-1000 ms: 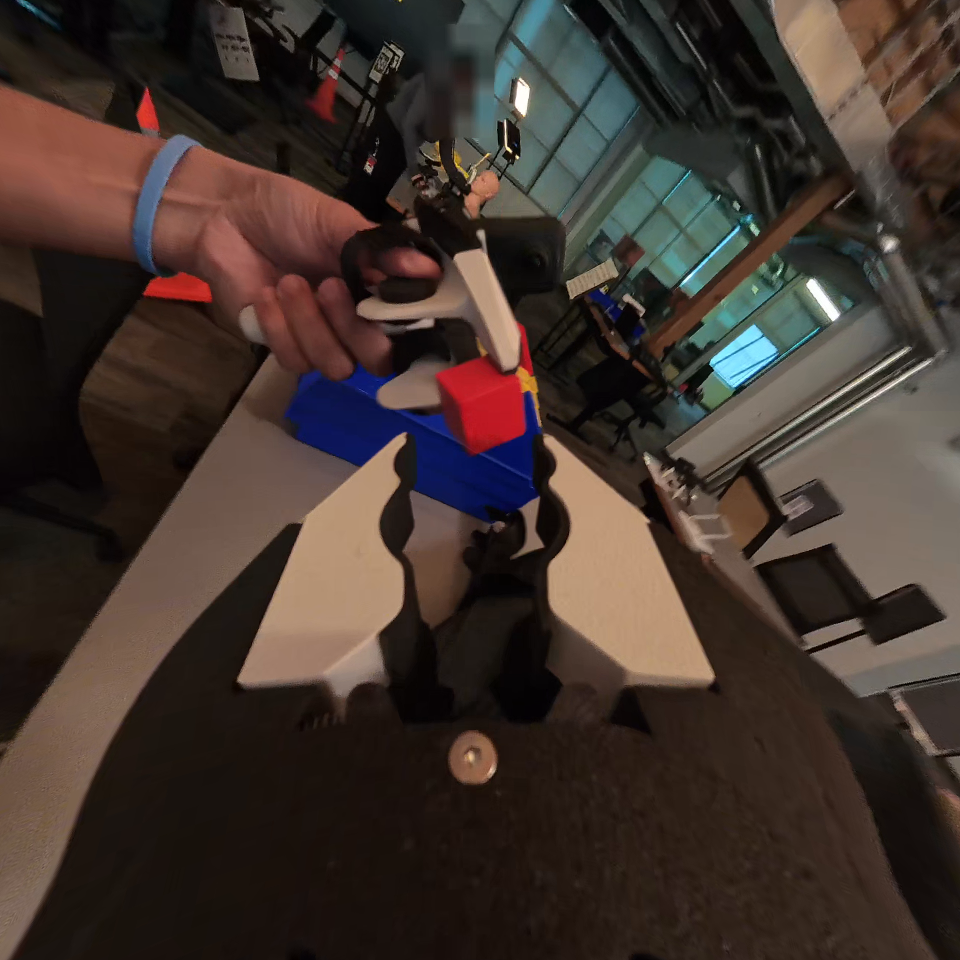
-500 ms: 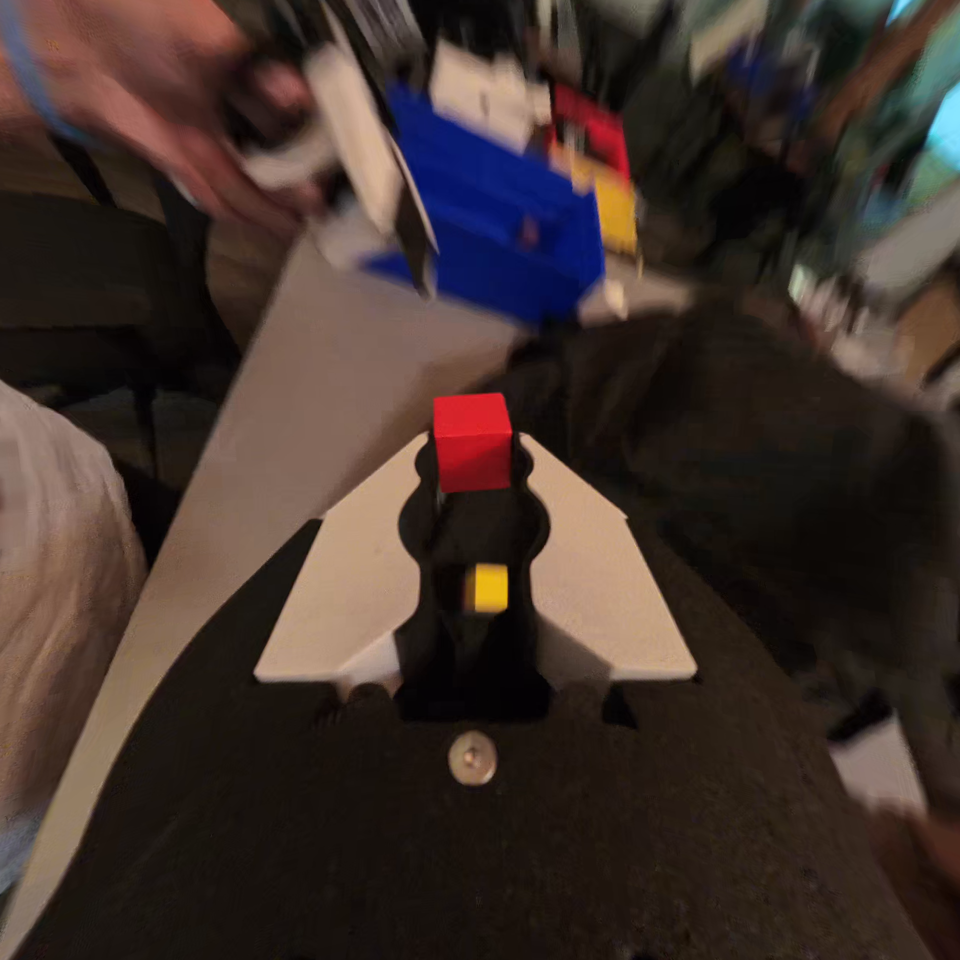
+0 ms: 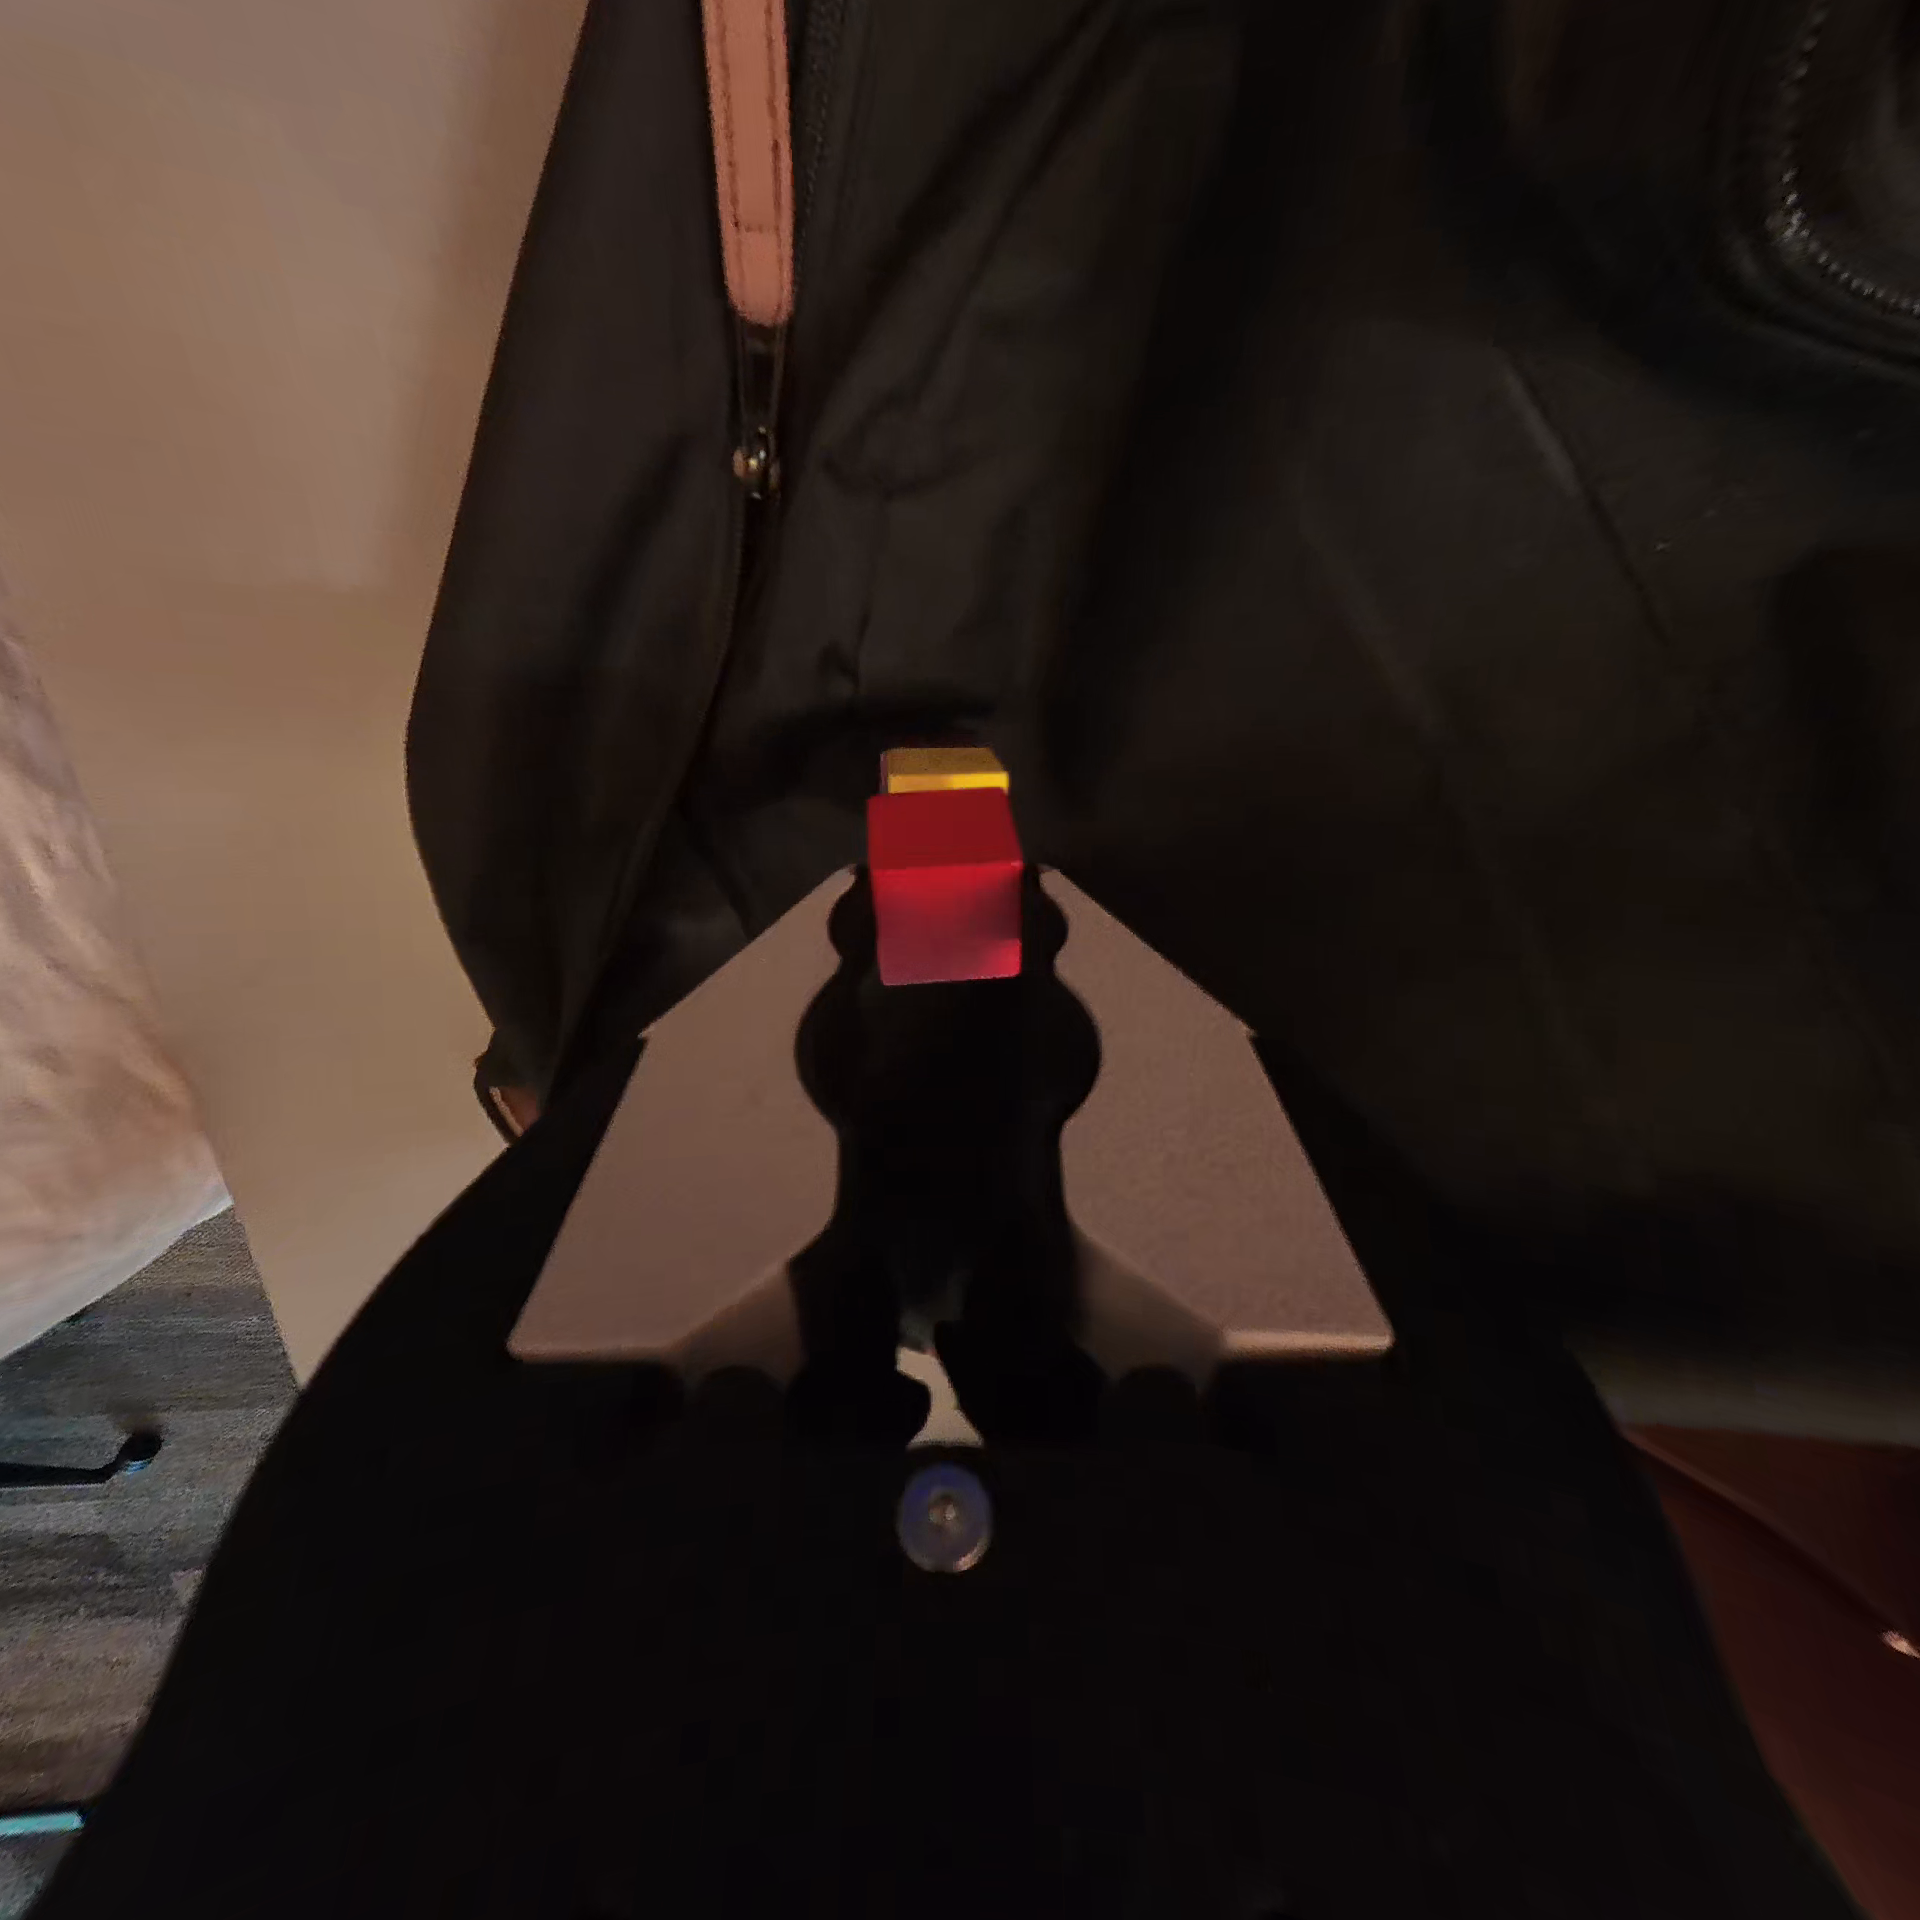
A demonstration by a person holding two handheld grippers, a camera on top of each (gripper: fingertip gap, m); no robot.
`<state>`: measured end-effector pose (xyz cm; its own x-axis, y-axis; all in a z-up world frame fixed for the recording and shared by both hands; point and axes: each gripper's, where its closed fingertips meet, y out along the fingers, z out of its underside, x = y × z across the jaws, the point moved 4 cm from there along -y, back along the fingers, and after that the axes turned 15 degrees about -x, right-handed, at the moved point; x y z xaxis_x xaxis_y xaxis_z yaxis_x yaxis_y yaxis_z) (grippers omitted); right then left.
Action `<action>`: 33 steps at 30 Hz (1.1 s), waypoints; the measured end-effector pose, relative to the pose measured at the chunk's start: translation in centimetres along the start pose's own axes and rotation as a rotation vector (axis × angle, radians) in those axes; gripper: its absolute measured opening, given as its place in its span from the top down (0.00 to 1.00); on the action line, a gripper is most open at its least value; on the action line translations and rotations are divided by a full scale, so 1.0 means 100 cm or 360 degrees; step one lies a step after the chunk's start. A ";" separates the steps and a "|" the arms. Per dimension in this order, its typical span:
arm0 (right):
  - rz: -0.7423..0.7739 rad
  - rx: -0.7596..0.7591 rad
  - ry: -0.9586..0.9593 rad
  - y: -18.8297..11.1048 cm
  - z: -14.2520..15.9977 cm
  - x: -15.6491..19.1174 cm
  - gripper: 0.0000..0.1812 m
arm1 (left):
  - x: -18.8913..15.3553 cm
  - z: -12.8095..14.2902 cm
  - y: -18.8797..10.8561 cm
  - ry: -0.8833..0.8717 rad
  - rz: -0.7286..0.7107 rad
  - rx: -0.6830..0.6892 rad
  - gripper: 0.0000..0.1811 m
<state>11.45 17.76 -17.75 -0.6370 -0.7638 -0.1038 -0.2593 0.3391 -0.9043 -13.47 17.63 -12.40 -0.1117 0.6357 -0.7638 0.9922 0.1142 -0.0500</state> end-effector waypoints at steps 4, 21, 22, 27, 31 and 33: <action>0.0025 0.0051 -0.0010 0.009 0.004 -0.005 0.85 | 0.005 -0.008 -0.009 0.0023 -0.0017 0.0001 0.80; 0.0017 0.0047 0.0046 0.011 -0.003 0.001 0.73 | 0.018 -0.021 -0.023 0.0042 -0.0014 0.0046 0.80; 0.0052 0.0032 0.0050 0.008 -0.003 -0.001 0.72 | 0.019 -0.021 -0.024 0.0046 -0.0021 0.0048 0.80; 0.0222 -0.0108 0.0145 -0.024 0.002 -0.003 0.70 | 0.034 -0.026 -0.035 0.0114 -0.0178 0.0067 0.80; 0.0353 -0.0593 0.0392 -0.058 -0.005 0.017 0.70 | 0.075 -0.065 -0.067 0.0312 -0.0545 -0.0048 0.80; 0.0304 -0.0899 0.0537 -0.063 -0.014 0.043 0.71 | 0.108 -0.094 -0.085 0.0491 -0.0784 -0.0105 0.80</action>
<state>9.36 13.07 -11.91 -0.8768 -0.4803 -0.0223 -0.4005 0.7552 -0.5190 -23.65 30.67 -14.20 -0.5797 0.6875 -0.4374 0.8148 0.4937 -0.3038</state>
